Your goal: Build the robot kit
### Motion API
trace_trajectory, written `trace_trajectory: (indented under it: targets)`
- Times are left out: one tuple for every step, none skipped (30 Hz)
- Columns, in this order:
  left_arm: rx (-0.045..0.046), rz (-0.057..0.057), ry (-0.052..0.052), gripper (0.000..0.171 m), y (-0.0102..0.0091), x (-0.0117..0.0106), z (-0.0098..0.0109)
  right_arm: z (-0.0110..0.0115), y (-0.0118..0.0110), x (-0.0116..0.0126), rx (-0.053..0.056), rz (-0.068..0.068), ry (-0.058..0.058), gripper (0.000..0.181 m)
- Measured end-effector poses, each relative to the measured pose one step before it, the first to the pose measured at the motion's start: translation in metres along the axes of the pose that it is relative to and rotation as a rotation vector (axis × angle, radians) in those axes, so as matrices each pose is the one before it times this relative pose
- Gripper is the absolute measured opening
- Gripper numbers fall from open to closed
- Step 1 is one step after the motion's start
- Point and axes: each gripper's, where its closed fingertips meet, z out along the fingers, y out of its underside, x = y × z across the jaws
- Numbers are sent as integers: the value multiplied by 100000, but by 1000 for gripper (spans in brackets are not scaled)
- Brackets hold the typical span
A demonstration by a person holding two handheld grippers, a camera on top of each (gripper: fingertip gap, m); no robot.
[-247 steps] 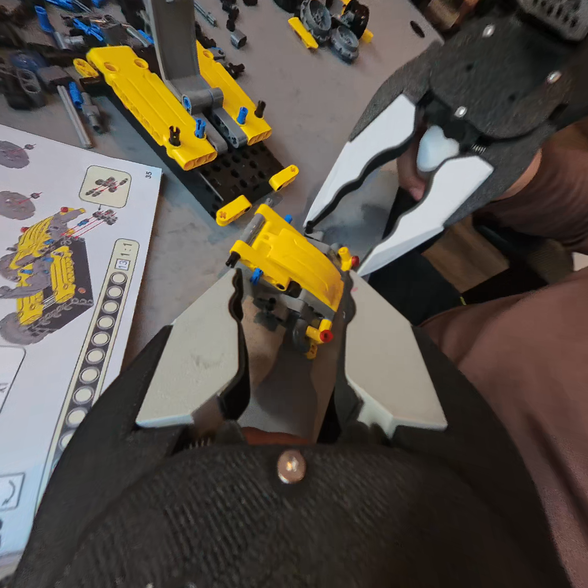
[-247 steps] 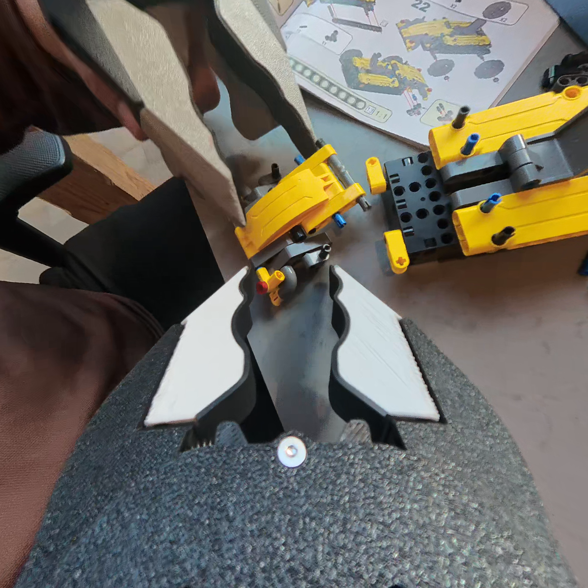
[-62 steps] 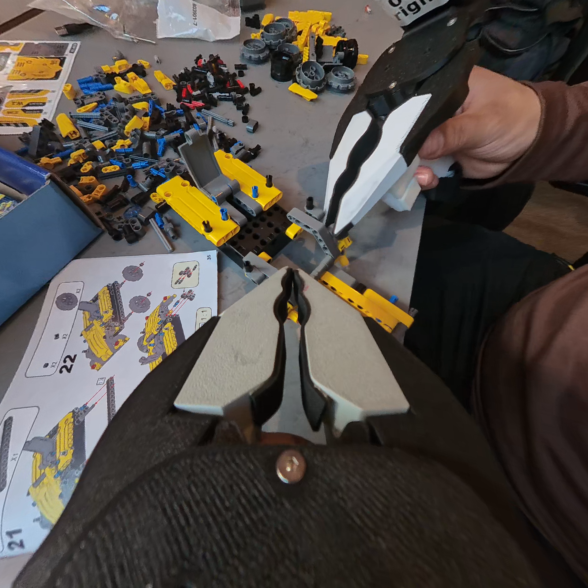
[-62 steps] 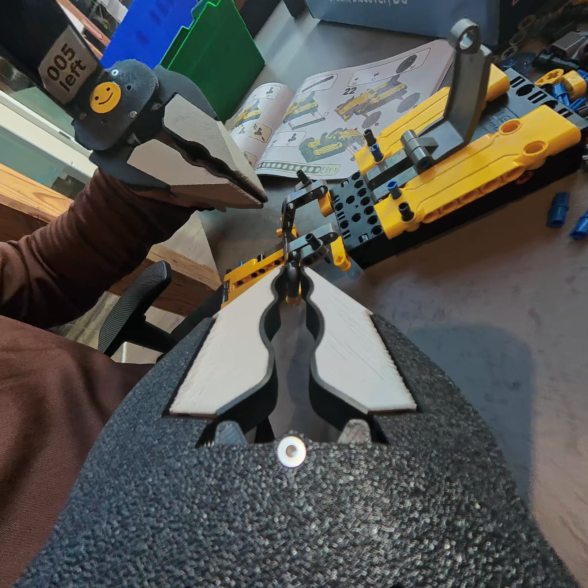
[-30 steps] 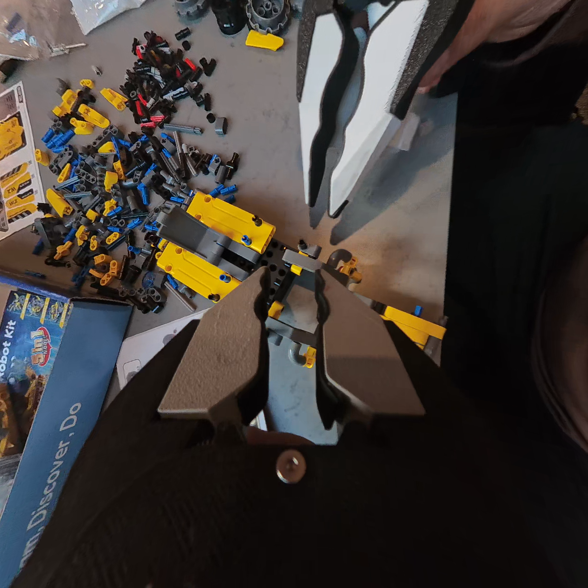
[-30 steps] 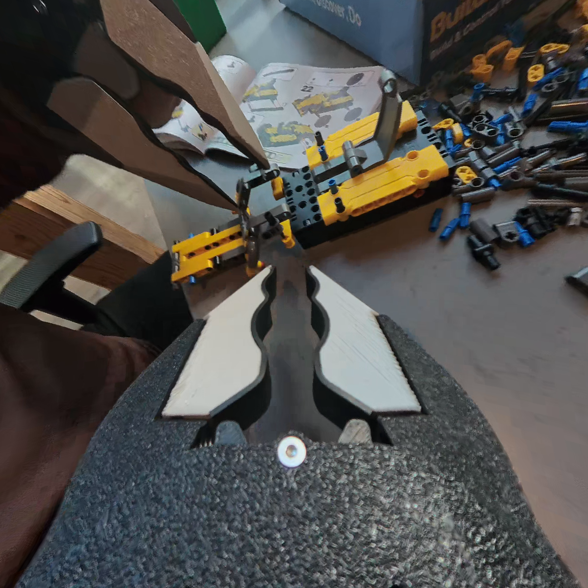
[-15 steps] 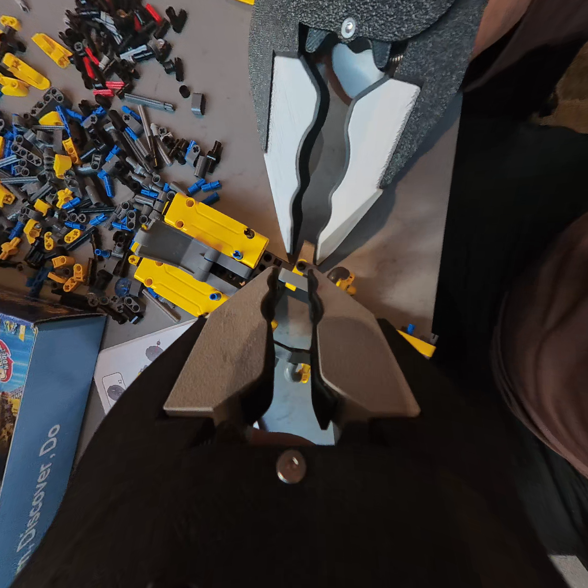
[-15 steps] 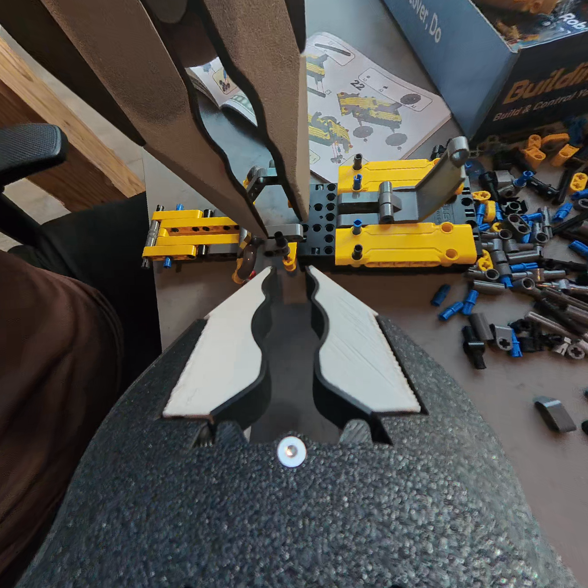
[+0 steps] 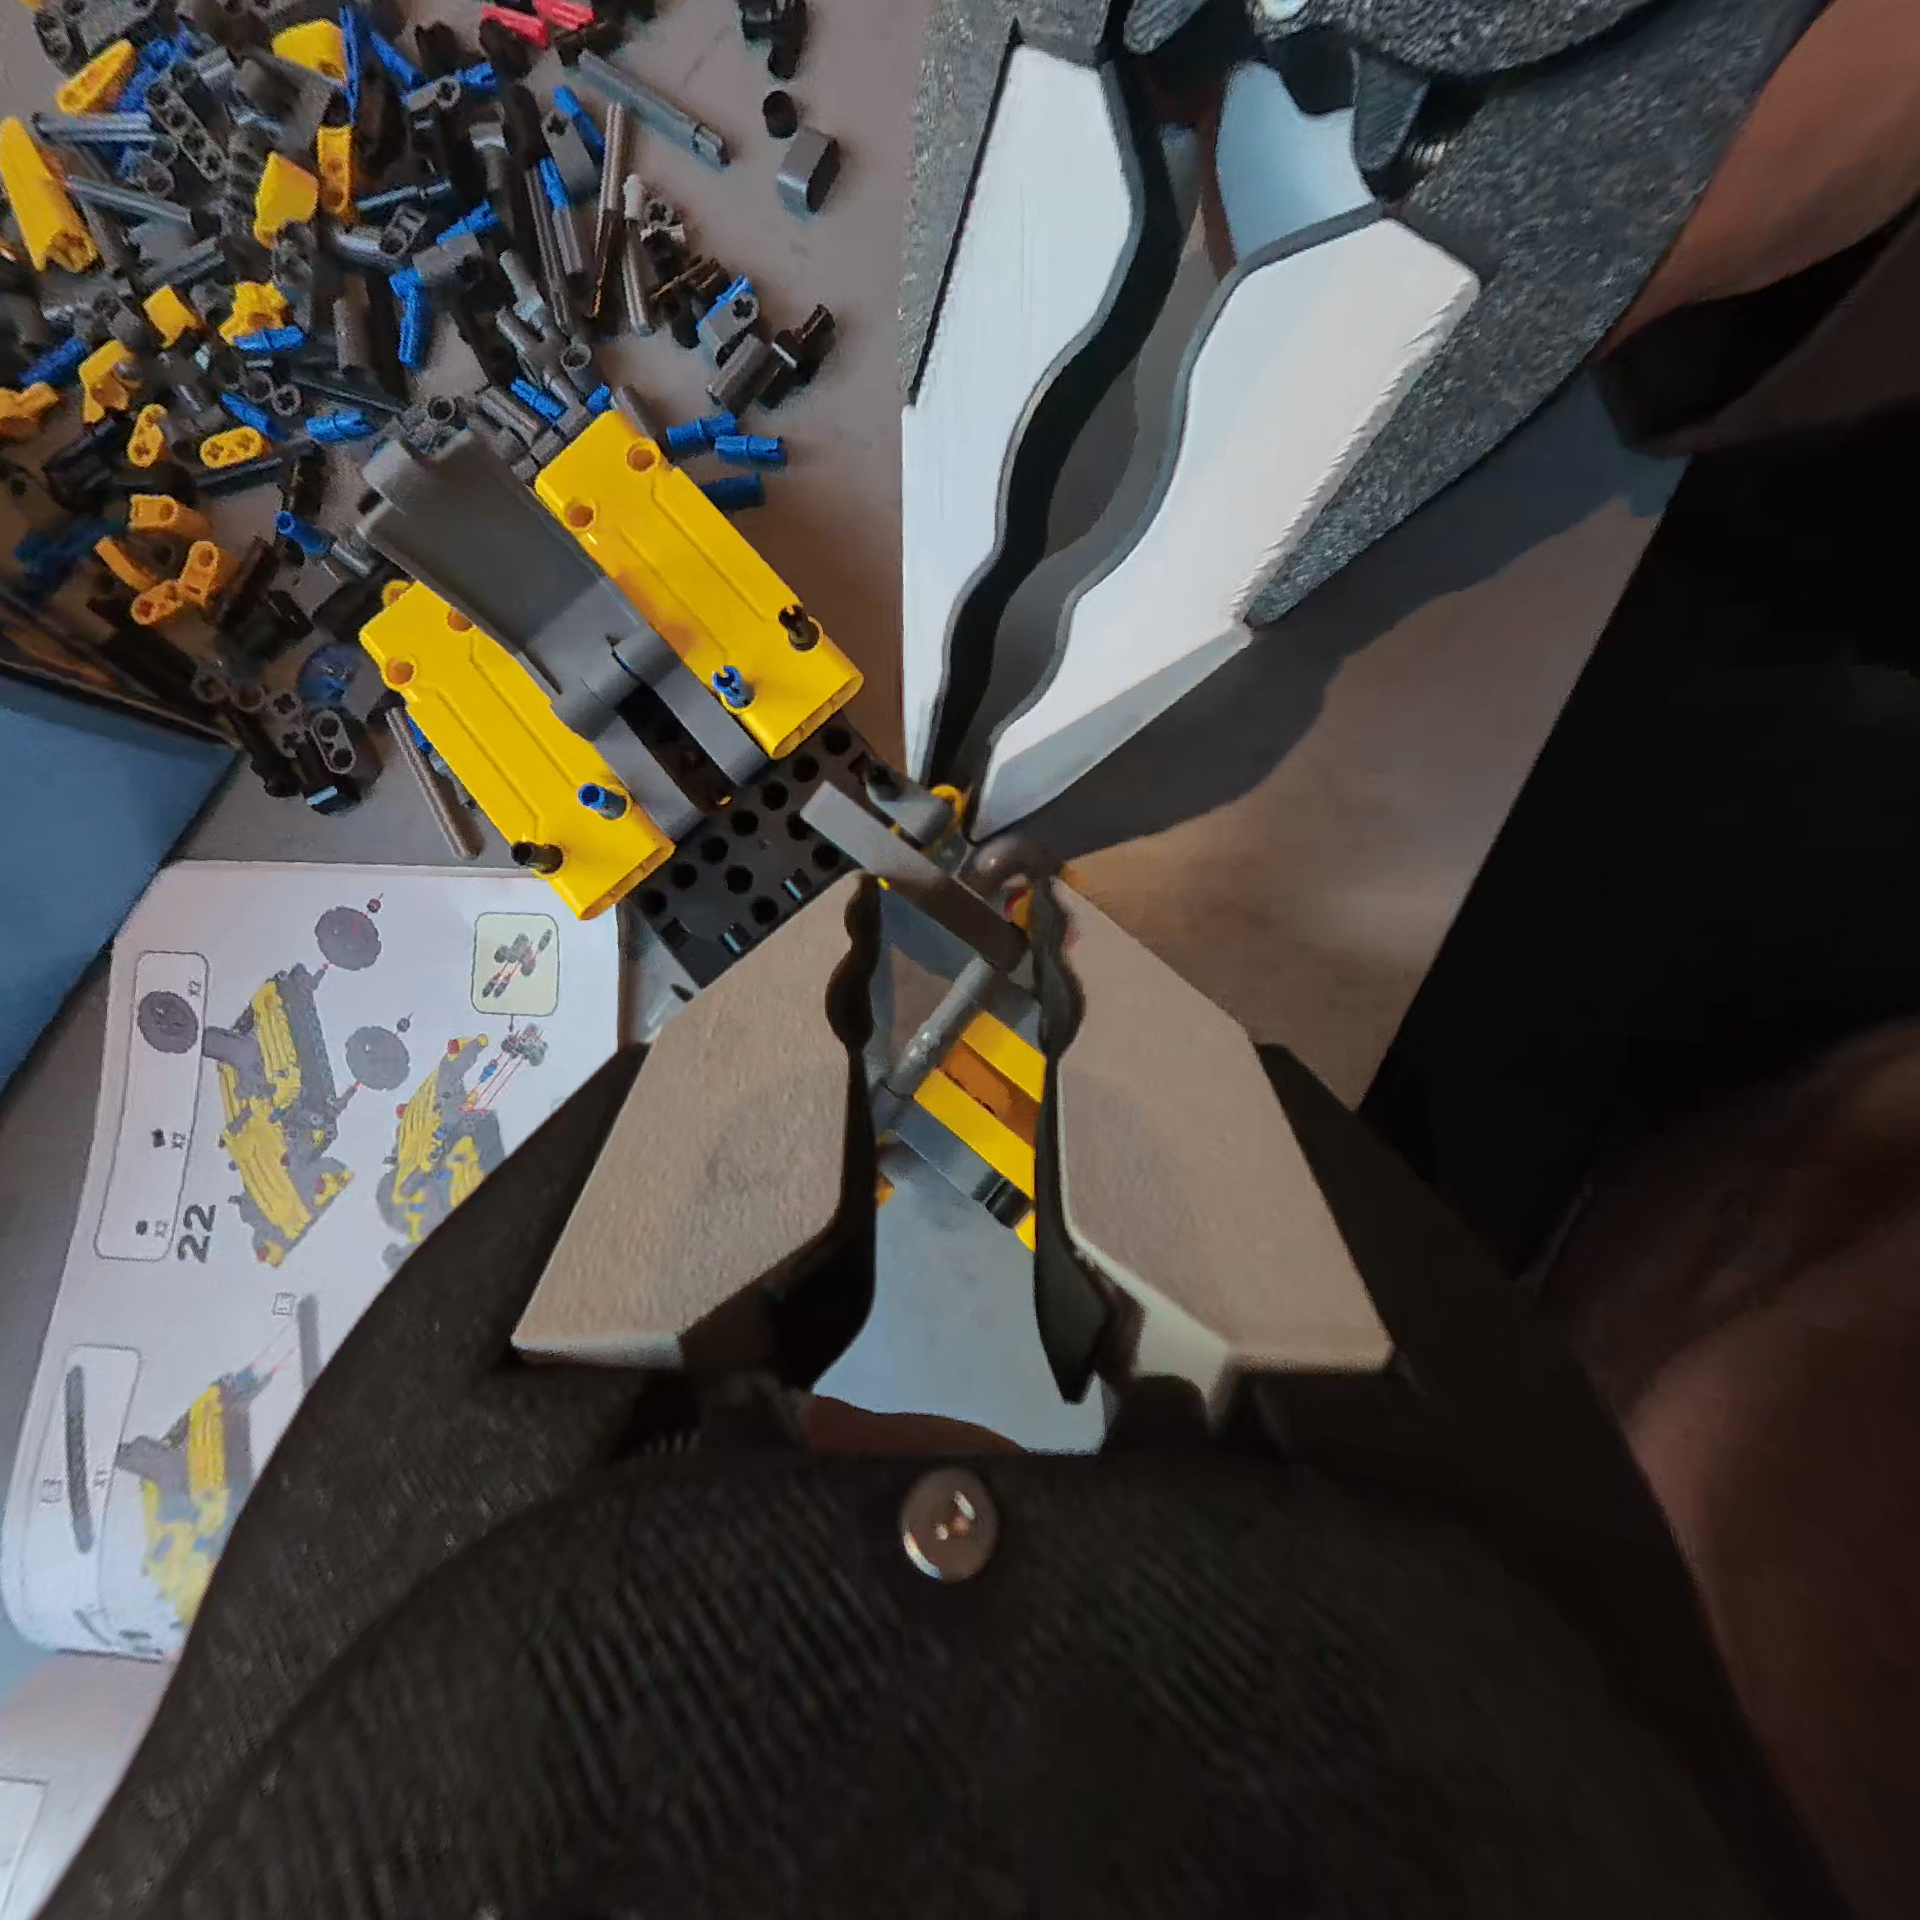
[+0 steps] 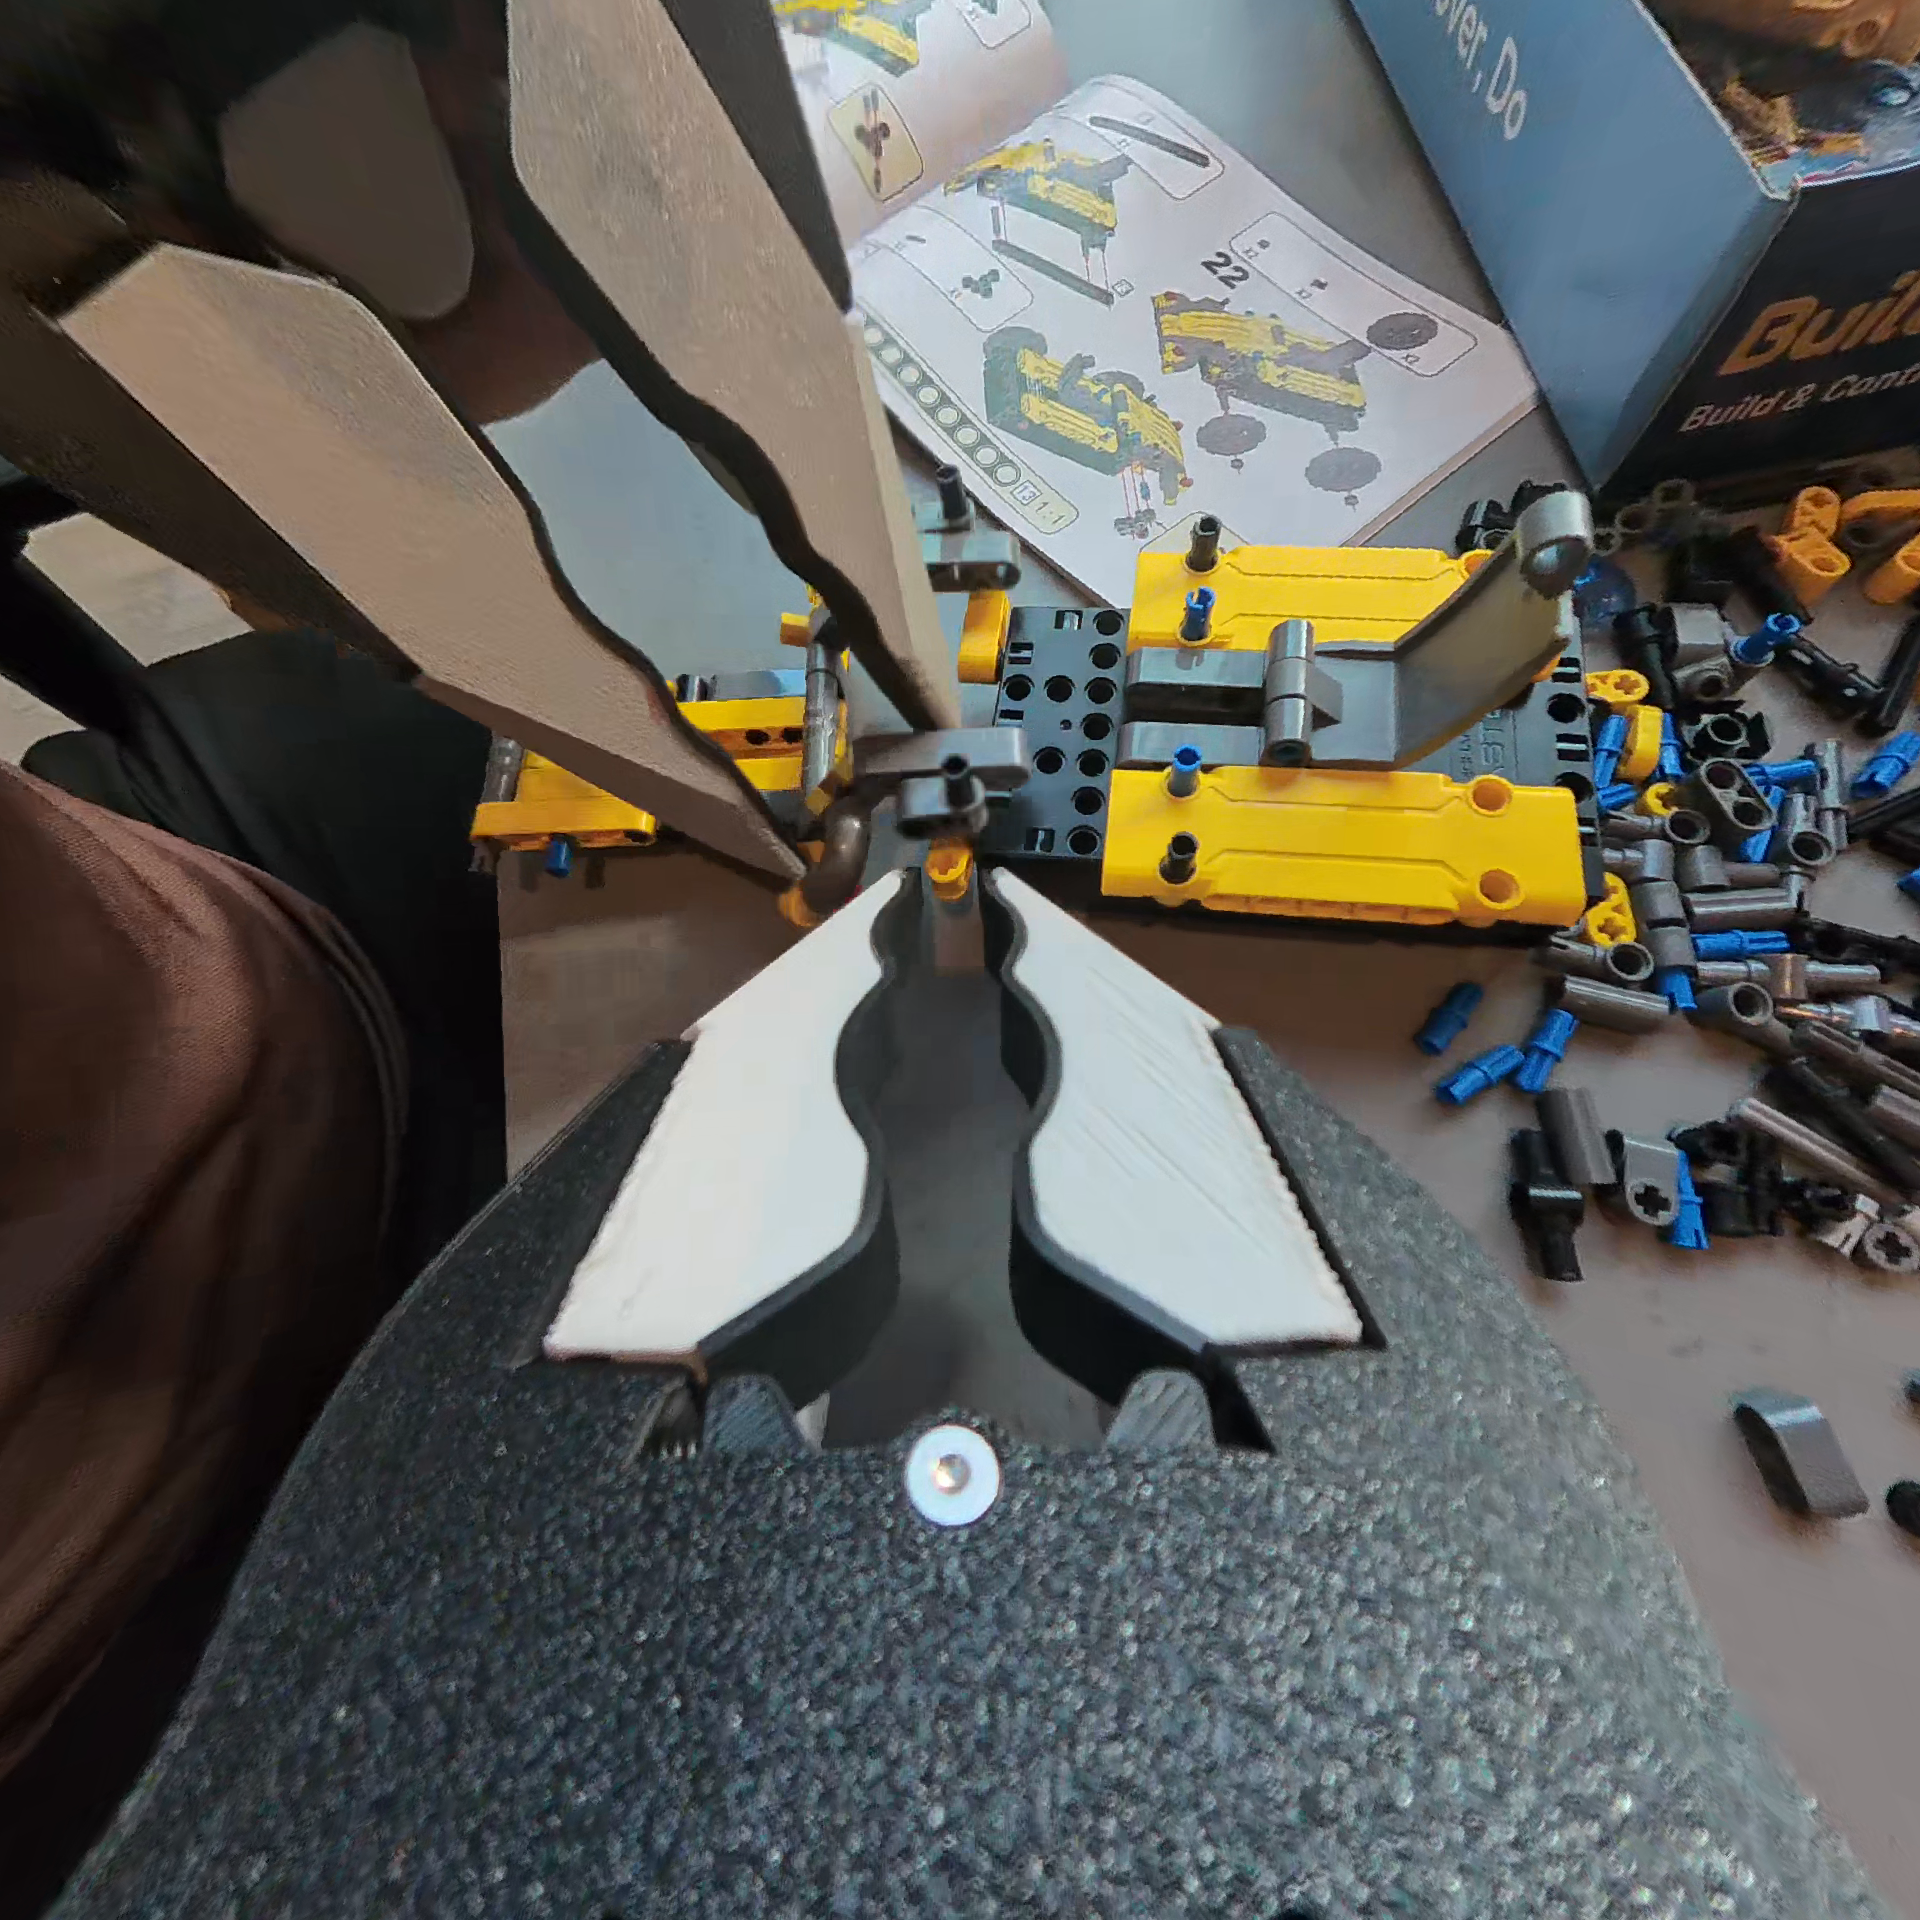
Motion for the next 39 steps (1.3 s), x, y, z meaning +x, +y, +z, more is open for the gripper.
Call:
trace_trajectory:
  targets:
    - [628,-688,-729,24,187,-9,202,32,36,-18,-283,-703,451,5]
    - [680,-650,414,25,138,153,98,8,14,26,-56,-490,614,4]
    - [607,58,1140,23,82,237,13,3,-5,9,39,-42,44,4]
    - [256,132,491,21,117,105,-23,-6,1,1,43,444,-356,4]
    - [-555,162,-358,21,188,-96,-19,-17,-21,23,144,680,-426,5]
    - [-437,83,-373,24,117,-128,-54,-23,-26,38,219,708,-343,5]
    - [456,-199,-44,26,-53,-97,-116,-6,-10,10,113,498,-333,6]
    - [960,-543,17,28,-173,-102,-155,11,23,-10,-156,234,-250,6]
    - [1140,-1030,219,29,-250,-100,-164,48,46,2,-415,94,-104,6]
    - [1429,-1459,633,30,-318,-75,-149,52,64,19,-497,46,47,6]
    - [1501,-2052,628,31,-341,-124,-98,36,41,20,-358,43,129,6]
    - [1029,-2264,-159,31,-287,-242,3,24,16,20,-170,137,17,6]
    - [250,-1884,-306,30,-188,-249,94,15,7,11,-40,271,-151,6]
    - [140,-2248,-253,31,-193,-207,126,4,-5,15,4,352,-201,7]
    - [1192,-2792,-385,30,-306,-191,112,-2,0,24,-27,356,-198,7]
    - [912,-2337,-750,27,-167,-145,181,10,8,-3,-7,260,-229,7]
    - [-256,-1522,454,25,79,150,220,-4,-6,-3,17,119,-181,7]
    - [-254,-915,67,23,119,170,168,12,4,12,-53,47,-24,7]
    - [670,-48,-1001,21,13,41,21,17,8,5,-95,-11,28,6]
    - [369,204,-1299,20,46,-61,-51,-3,-54,-29,259,-204,-183,6]
    - [174,-245,-903,20,73,-75,-84,-11,-60,-31,394,-177,-195,6]
    - [172,-400,-634,19,65,-62,-79,-19,-30,-7,167,48,-172,6]
    - [371,-58,-713,19,54,-71,-80,-5,-4,-19,80,43,-151,6]
    - [302,118,-561,18,61,-12,-81,-12,-5,-18,62,-101,-51,6]
    - [75,390,-423,18,38,35,-75,2,10,-29,-47,-189,-81,6]
    - [-13,788,-149,18,32,90,-65,3,7,-24,-26,-164,-32,5]
    - [269,678,-686,17,-24,-21,-99,-6,-8,-1,35,-46,77,5]
    - [776,428,-836,17,-107,-90,-122,-5,3,3,24,-8,46,5]
    - [898,239,473,15,-137,67,-144,10,-6,-2,-11,6,24,5]
    - [657,-167,1563,14,-104,228,-108,5,10,4,-54,91,-32,5]
    - [321,-324,1189,14,-50,160,-43,7,1,10,-56,231,-165,5]
    - [25,227,445,14,45,52,25,0,1,-2,-3,323,-246,5]
    - [-711,429,117,14,161,-4,98,0,-6,15,17,367,-258,5]
    - [-1133,194,-126,14,216,-57,125,-4,0,3,12,362,-253,5]
    - [97,80,-44,13,41,-10,52,-1,1,1,-4,278,-242,5]
    - [-225,2,150,13,54,8,18,9,1,-5,-30,174,-147,5]
    - [-234,43,258,13,35,24,-19,3,7,-3,-29,97,-143,5]
    - [-83,166,70,13,9,8,-4,1,-2,-20,-26,74,-198,5]
    - [-104,65,156,13,12,-2,-19,-12,-5,-13,61,117,-290,5]
